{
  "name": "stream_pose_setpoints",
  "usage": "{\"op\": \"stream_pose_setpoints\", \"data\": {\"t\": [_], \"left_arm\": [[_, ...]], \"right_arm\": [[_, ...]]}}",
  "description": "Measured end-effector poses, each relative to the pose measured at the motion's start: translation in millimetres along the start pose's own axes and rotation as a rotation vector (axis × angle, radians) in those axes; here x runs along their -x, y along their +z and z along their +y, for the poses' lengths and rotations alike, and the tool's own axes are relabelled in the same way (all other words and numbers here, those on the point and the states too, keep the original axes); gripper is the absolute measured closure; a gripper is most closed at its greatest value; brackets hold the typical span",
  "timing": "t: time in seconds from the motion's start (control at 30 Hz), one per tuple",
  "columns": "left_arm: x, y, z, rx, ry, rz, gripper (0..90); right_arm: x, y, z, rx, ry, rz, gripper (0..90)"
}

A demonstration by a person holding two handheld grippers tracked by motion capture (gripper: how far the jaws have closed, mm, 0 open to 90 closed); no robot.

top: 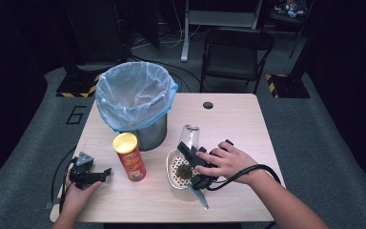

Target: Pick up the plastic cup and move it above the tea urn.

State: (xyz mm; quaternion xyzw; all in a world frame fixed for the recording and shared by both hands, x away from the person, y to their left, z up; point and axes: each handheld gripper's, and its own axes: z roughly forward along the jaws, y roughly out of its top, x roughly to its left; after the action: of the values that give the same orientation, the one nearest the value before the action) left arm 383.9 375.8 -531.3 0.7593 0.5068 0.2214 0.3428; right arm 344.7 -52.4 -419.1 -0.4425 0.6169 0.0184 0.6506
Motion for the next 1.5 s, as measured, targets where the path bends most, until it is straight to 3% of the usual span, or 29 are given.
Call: {"op": "stream_pose_setpoints", "data": {"t": [0.13, 0.23, 0.3, 0.37, 0.4, 0.43, 0.47, 0.5, 0.53, 0.6, 0.7, 0.8, 0.83, 0.87, 0.93, 1.0, 1.1, 1.17, 1.23, 1.27, 1.3, 1.5], "left_arm": [[0.0, 0.0, 0.0, 0.000, 0.000, 0.000, 11.6], [0.0, 0.0, 0.0, 0.000, 0.000, 0.000, 11.6], [0.0, 0.0, 0.0, 0.000, 0.000, 0.000, 11.6], [0.0, 0.0, 0.0, 0.000, 0.000, 0.000, 11.6], [0.0, 0.0, 0.0, 0.000, 0.000, 0.000, 11.6], [0.0, 0.0, 0.0, 0.000, 0.000, 0.000, 11.6], [0.0, 0.0, 0.0, 0.000, 0.000, 0.000, 11.6], [-0.1, 0.0, 0.0, -0.001, 0.001, 0.000, 11.6], [-0.1, 0.0, 0.0, -0.001, 0.001, 0.000, 11.6], [0.0, 0.0, 0.0, 0.000, 0.000, 0.000, 11.6], [0.0, 0.0, 0.0, 0.000, 0.000, 0.000, 11.6], [0.0, 0.0, 0.0, 0.000, 0.000, 0.000, 11.6], [0.0, 0.0, 0.0, 0.000, 0.000, 0.000, 11.6], [0.0, 0.0, 0.0, 0.000, 0.000, 0.000, 11.6], [-0.3, -0.2, 0.1, -0.003, 0.004, 0.000, 11.6], [-0.1, -0.1, 0.1, -0.003, 0.002, 0.001, 11.6], [-0.1, -0.2, 0.2, -0.004, 0.003, 0.002, 11.6], [-0.2, -0.3, 0.2, -0.004, 0.005, 0.004, 11.6], [0.6, 0.2, 0.1, 0.001, -0.006, 0.004, 11.6], [0.6, 0.1, 0.1, 0.000, -0.005, 0.005, 11.6], [0.8, 0.2, 0.1, 0.001, -0.007, 0.005, 11.6], [1.2, 0.2, 0.1, -0.001, -0.001, -0.001, 11.2]], "right_arm": [[0.8, 0.3, -1.2, -0.004, 0.019, -0.004, 34.3], [2.3, -0.4, -1.7, -0.004, 0.091, -0.018, 34.1], [0.5, -1.2, -2.3, -0.032, 0.155, -0.018, 34.1], [3.8, -0.7, -4.4, -0.039, 0.175, -0.042, 34.2], [4.5, -1.0, -5.2, -0.062, 0.236, -0.102, 34.3], [0.0, -0.7, -5.2, -0.078, 0.349, -0.145, 34.6], [0.0, -0.7, -5.2, -0.078, 0.349, -0.145, 34.6], [-2.1, -2.0, -4.6, -0.092, 0.426, -0.214, 34.5], [-2.1, -2.0, -4.6, -0.092, 0.426, -0.214, 34.5], [0.0, -4.0, -5.3, -0.071, 0.580, -0.251, 34.4], [7.6, -7.8, -10.5, -0.033, 0.904, -0.268, 34.2], [18.4, -10.7, -26.4, 0.044, 1.268, -0.219, 33.7], [24.7, -10.0, -41.9, 0.130, 1.487, -0.155, 33.6], [24.7, -10.0, -41.9, 0.130, 1.487, -0.155, 33.6], [27.3, -9.1, -55.5, 0.214, 1.706, -0.071, 33.4], [27.2, -7.2, -67.3, 0.297, 1.887, 0.001, 33.4], [24.2, -4.1, -81.2, 0.387, 2.102, 0.116, 33.5], [23.0, -2.9, -88.6, 0.428, 2.206, 0.184, 33.5], [24.0, -3.2, -95.8, 0.447, 2.269, 0.230, 33.5], [25.9, -3.8, -99.6, 0.437, 2.262, 0.230, 33.5], [32.7, -5.3, -106.6, 0.409, 2.222, 0.249, 33.5], [50.9, -10.5, -122.3, 0.412, 2.223, 0.240, 33.1]]}}
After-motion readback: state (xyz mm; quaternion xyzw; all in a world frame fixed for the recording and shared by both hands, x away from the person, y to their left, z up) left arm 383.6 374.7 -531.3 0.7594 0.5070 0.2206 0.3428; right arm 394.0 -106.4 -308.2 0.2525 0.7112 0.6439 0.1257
